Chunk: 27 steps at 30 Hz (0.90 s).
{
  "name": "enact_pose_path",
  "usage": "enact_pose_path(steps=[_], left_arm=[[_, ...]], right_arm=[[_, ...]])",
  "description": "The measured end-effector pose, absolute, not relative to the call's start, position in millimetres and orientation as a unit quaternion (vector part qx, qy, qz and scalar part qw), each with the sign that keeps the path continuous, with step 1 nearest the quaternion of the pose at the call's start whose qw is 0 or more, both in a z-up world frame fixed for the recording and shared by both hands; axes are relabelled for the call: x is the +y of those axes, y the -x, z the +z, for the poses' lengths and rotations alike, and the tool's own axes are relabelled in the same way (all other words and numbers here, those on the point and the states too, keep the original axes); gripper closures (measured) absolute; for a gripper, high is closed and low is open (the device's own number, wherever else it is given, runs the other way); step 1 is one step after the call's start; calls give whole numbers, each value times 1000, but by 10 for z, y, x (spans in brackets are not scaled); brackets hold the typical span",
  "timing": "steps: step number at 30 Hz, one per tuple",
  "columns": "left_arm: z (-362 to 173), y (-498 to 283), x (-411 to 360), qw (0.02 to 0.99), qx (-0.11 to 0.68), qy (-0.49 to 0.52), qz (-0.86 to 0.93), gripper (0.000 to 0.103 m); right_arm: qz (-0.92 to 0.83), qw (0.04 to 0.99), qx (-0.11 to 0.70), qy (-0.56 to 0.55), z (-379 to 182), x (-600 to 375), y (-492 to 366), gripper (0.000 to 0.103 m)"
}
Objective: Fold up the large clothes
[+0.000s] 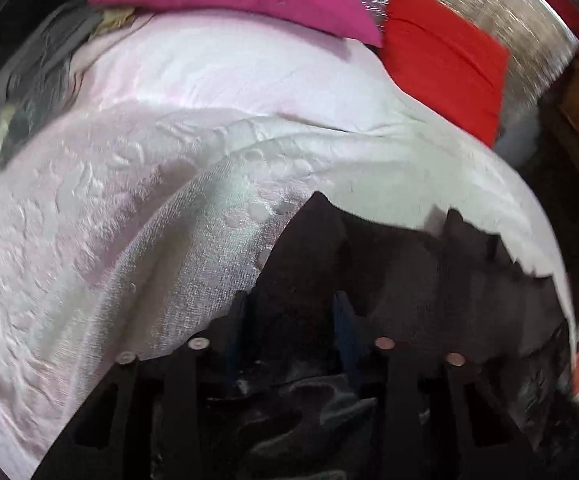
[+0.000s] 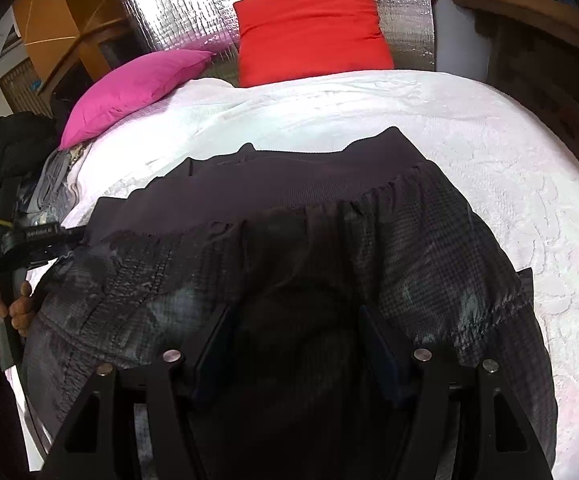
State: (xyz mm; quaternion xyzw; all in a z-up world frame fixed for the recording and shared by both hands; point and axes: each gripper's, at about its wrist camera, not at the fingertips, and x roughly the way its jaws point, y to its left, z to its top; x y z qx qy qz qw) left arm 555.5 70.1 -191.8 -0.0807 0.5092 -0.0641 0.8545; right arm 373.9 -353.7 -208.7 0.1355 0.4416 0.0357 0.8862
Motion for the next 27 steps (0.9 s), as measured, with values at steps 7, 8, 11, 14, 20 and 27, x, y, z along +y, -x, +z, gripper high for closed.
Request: enact_pose_path(steps=[7, 8, 11, 14, 20, 27], left_arm=[[-1599, -5357, 791, 879, 467, 57, -76, 83], [-1530, -5315, 791, 884, 457, 59, -80, 83], [-1391, -5237, 824, 892, 436, 81, -86, 83], [-1371, -5226, 895, 902, 416, 87, -69, 83], [-1934, -5512, 1257, 865, 468, 182, -24, 82], [-1902, -5510, 1387, 866, 440, 237, -12, 75]], right_arm=[[31, 886, 441, -137, -2095, -3537, -3730, 34], [30, 886, 441, -137, -2097, -3539, -3733, 34], [27, 886, 442, -140, -2100, -3548, -3740, 34], [25, 886, 442, -141, -2104, -3560, -3753, 34], [28, 886, 439, -145, -2111, -3585, -3753, 34], [32, 886, 439, -147, -2118, -3607, -3749, 34]])
